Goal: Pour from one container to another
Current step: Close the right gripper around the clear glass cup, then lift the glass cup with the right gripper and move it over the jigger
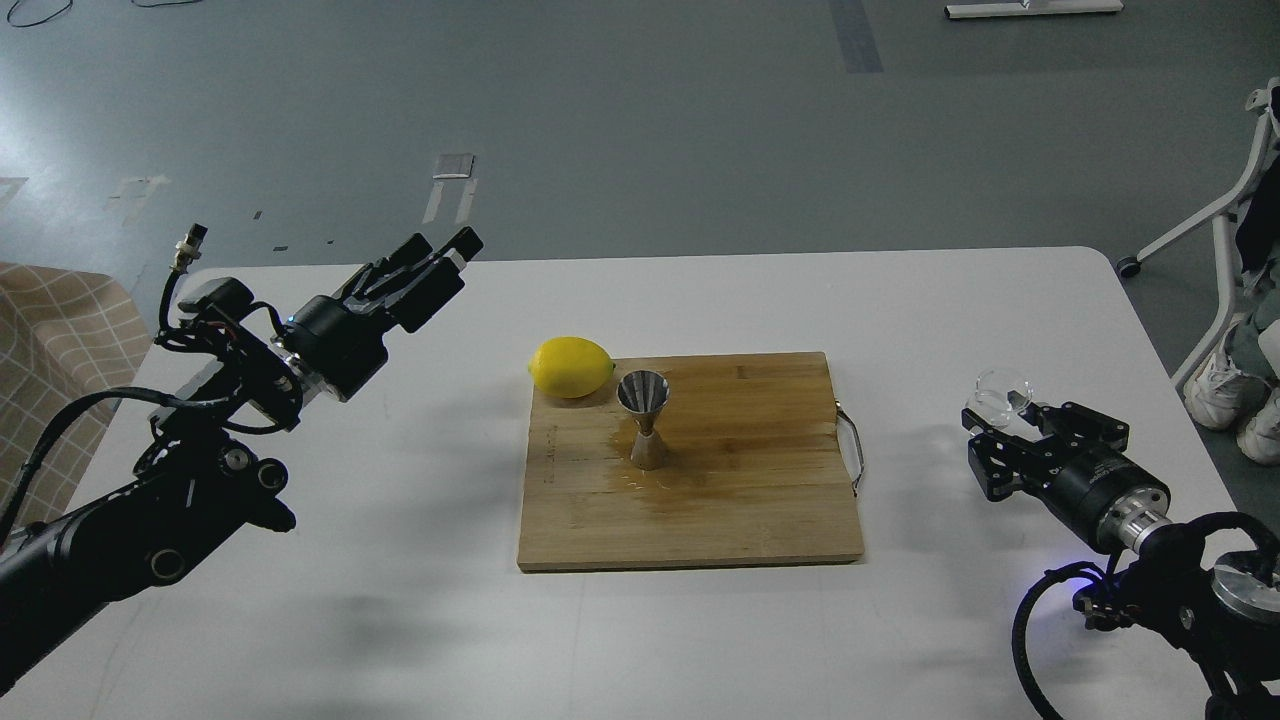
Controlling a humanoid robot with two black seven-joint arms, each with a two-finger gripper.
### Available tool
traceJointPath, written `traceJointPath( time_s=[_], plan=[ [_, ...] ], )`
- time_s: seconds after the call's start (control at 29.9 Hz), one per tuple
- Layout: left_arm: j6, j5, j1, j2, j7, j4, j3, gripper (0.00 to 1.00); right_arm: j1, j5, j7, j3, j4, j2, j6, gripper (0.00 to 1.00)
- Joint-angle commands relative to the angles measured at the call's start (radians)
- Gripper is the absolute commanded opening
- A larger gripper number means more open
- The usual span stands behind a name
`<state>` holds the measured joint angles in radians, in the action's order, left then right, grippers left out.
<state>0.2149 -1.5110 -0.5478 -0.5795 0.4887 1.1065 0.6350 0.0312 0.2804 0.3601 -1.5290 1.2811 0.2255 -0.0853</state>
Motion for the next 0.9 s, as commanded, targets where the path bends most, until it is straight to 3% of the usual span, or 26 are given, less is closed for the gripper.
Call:
traceJointPath(
  time_s=[0.0,0.53,0.87],
  plan=[
    [0.0,0.0,0.0,0.003,0.0,0.0,0.0,0.98,-0.036,0.012,0.005,0.003,-0.003,0.037,0.001,0.24],
    [0.0,0.0,0.0,-0.005,0.0,0.0,0.0,0.98,-0.267,0.071,0.013,0.229,0.003,0.211,-0.001,0.24],
    [0.0,0.0,0.0,-0.005,0.0,0.0,-0.002,0.98,-0.41,0.071,0.011,0.449,0.021,0.203,0.002,0.24]
  ],
)
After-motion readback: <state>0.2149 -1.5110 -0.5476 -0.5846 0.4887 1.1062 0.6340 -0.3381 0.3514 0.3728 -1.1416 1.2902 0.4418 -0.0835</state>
